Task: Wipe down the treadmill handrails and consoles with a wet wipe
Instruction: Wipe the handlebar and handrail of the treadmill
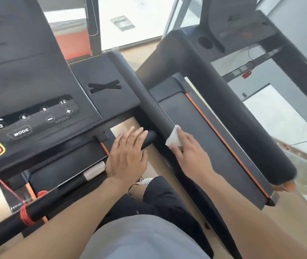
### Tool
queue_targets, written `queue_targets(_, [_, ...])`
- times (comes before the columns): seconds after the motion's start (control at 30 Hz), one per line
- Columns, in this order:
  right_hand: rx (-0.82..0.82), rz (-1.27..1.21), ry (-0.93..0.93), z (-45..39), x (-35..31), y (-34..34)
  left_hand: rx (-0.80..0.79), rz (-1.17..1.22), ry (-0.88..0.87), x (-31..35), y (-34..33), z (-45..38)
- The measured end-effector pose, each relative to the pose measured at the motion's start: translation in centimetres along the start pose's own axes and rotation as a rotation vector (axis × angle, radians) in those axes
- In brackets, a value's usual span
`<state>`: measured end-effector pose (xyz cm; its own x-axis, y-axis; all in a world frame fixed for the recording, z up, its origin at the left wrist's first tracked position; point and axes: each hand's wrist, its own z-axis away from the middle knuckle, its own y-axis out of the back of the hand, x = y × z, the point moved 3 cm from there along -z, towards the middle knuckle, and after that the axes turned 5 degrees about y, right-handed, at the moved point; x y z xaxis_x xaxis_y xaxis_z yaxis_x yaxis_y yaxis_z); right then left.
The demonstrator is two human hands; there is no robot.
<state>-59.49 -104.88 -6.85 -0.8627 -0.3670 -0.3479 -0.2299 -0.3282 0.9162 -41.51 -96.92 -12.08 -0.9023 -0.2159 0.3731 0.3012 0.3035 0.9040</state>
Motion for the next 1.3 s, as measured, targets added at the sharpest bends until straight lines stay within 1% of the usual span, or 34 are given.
queue_targets(0.07, [-0.009,0.076,-0.012,-0.6,-1.2,-0.9,0.001,-0.004,-0.013,0.1,-0.2,0.2])
queue_targets(0.17, [0.016,0.113,0.116,-3.6,-2.9,-1.2,-0.030,-0.046,-0.004,0.4,-0.2,0.3])
queue_targets(0.2, [-0.008,0.126,0.182,-5.0,-3.5,-1.2,-0.042,-0.055,0.009,0.5,-0.2,0.2])
queue_targets(0.27, [-0.063,0.220,0.406,-7.7,-4.7,-1.3,-0.055,-0.023,0.036,0.5,-0.2,0.0])
queue_targets(0.33, [-0.070,0.366,0.624,-9.3,-5.5,-1.5,-0.049,0.018,0.033,0.5,-0.3,0.0])
queue_targets(0.4, [-0.035,0.538,0.789,-9.7,-5.2,-1.7,-0.009,0.021,0.030,0.4,-0.3,0.0])
queue_targets(0.5, [-0.073,0.683,0.916,-9.3,-4.2,-1.5,0.028,0.039,0.072,0.3,-0.2,-0.2])
queue_targets(0.57, [-0.136,0.734,0.940,-9.6,-4.5,-1.3,0.032,0.025,0.071,0.3,-0.2,0.0])
queue_targets(0.63, [-0.163,0.790,0.930,-9.9,-5.1,-1.1,0.044,0.001,0.064,0.2,-0.1,0.0])
queue_targets(0.67, [-0.154,0.777,0.903,-9.7,-5.1,-0.9,0.049,-0.009,0.064,0.2,0.0,0.1])
queue_targets(0.73, [-0.127,0.620,0.784,-8.5,-4.4,-0.6,0.046,-0.009,0.067,0.4,0.2,0.2])
queue_targets(0.8, [-0.157,0.315,0.573,-6.4,-2.8,-0.5,0.069,-0.019,0.080,0.6,0.5,0.4])
queue_targets(0.87, [-0.204,-0.064,0.332,-4.1,-1.1,-0.4,0.092,0.008,0.114,0.7,0.7,0.2])
queue_targets(0.9, [-0.178,-0.246,0.232,-2.9,-0.2,-0.1,0.087,0.046,0.138,0.8,0.5,0.2])
queue_targets(0.93, [-0.111,-0.411,0.141,-1.8,0.8,0.2,0.077,0.097,0.157,1.3,0.3,0.2])
queue_targets(0.97, [-0.027,-0.537,0.055,-0.5,1.8,0.5,0.064,0.154,0.156,2.1,0.1,0.5])
queue_targets(1.0, [0.051,-0.605,-0.022,0.7,3.1,0.6,0.047,0.212,0.138,3.5,-0.2,1.1])
queue_targets(1.07, [0.135,-0.602,-0.106,3.0,5.4,0.6,-0.023,0.333,0.106,7.3,-1.1,3.2])
queue_targets(1.13, [0.118,-0.502,-0.139,5.2,6.5,0.8,-0.096,0.412,0.116,11.1,-2.1,6.4])
queue_targets(1.17, [0.081,-0.407,-0.102,6.3,6.8,0.8,-0.121,0.419,0.122,12.5,-2.8,8.3])
queue_targets(1.23, [0.016,-0.131,0.035,8.8,7.4,0.0,-0.186,0.408,0.138,14.4,-4.4,12.1])
queue_targets(1.27, [0.023,-0.026,0.094,10.1,8.0,-0.6,-0.230,0.406,0.153,15.0,-5.1,13.8])
queue_targets(1.3, [0.039,0.023,0.125,11.3,8.7,-1.1,-0.277,0.412,0.177,15.4,-5.8,15.4])
